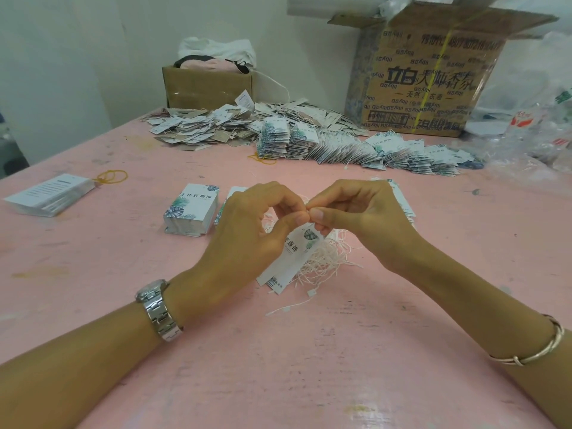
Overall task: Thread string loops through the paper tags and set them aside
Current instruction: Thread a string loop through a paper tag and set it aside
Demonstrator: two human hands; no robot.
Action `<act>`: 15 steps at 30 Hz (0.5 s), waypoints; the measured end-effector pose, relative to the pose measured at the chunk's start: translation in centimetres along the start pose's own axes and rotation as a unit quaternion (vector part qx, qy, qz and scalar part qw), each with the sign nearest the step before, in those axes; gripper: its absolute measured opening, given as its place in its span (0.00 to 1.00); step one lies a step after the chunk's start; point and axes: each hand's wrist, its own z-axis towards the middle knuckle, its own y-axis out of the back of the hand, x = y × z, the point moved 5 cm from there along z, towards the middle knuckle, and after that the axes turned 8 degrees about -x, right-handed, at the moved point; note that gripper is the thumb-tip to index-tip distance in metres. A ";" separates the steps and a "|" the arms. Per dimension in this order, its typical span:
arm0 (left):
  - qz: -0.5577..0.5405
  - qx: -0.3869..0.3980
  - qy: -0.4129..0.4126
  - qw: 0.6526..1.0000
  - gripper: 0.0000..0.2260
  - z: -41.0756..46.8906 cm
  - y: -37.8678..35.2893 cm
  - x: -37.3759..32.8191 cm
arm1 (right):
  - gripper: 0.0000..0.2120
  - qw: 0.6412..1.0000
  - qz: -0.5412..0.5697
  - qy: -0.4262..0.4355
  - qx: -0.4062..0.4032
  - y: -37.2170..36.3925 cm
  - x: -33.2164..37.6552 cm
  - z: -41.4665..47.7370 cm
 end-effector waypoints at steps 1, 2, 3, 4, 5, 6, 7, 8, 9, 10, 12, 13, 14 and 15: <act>0.002 0.000 0.000 1.000 0.03 0.0 0.0 0.0 | 0.07 1.000 0.001 0.000 0.001 0.0 0.0 0.0; 0.002 -0.001 0.001 1.000 0.03 0.0 0.0 0.0 | 0.07 1.000 0.003 0.000 -0.001 0.0 -0.1 0.0; -0.001 -0.003 0.004 1.000 0.03 0.0 0.0 0.0 | 0.08 1.000 0.005 0.000 -0.003 0.0 -0.1 0.1; -0.006 -0.006 0.010 1.000 0.03 0.1 0.0 0.0 | 0.08 1.000 0.007 0.001 -0.007 0.0 -0.1 0.1; -0.012 -0.007 0.019 1.000 0.03 0.1 0.0 0.1 | 0.08 1.000 0.007 0.004 -0.010 0.1 -0.1 0.2; -0.018 -0.008 0.030 0.999 0.03 0.1 0.0 0.2 | 0.08 1.000 0.006 0.008 -0.012 0.1 -0.1 0.2; -0.021 -0.008 0.041 0.999 0.03 0.2 0.0 0.3 | 0.08 1.000 0.002 0.012 -0.012 0.1 -0.1 0.2; -0.023 -0.010 0.050 0.998 0.03 0.2 0.0 0.5 | 0.09 1.000 -0.006 0.017 -0.012 0.1 0.0 0.3; -0.026 -0.014 0.057 0.998 0.04 0.3 0.0 0.7 | 0.09 0.999 -0.018 0.023 -0.013 0.1 0.0 0.3; -0.032 -0.021 0.063 0.997 0.05 0.4 0.1 0.8 | 0.10 0.999 -0.036 0.029 -0.015 0.2 0.0 0.3; -0.067 -0.039 0.081 0.994 0.04 0.7 0.4 1.0 | 0.13 0.997 -0.065 0.034 -0.030 0.2 0.0 0.2; -0.099 -0.046 0.093 0.990 0.03 0.8 0.6 1.1 | 0.15 0.997 -0.067 0.029 -0.040 0.2 0.0 0.1; -0.135 -0.053 0.103 0.984 0.02 1.0 0.7 1.1 | 0.17 0.997 -0.063 0.018 -0.050 0.1 -0.2 0.1; -0.169 -0.061 0.108 0.978 0.02 1.1 0.9 1.1 | 0.19 0.997 -0.060 0.002 -0.055 -0.1 -0.4 0.0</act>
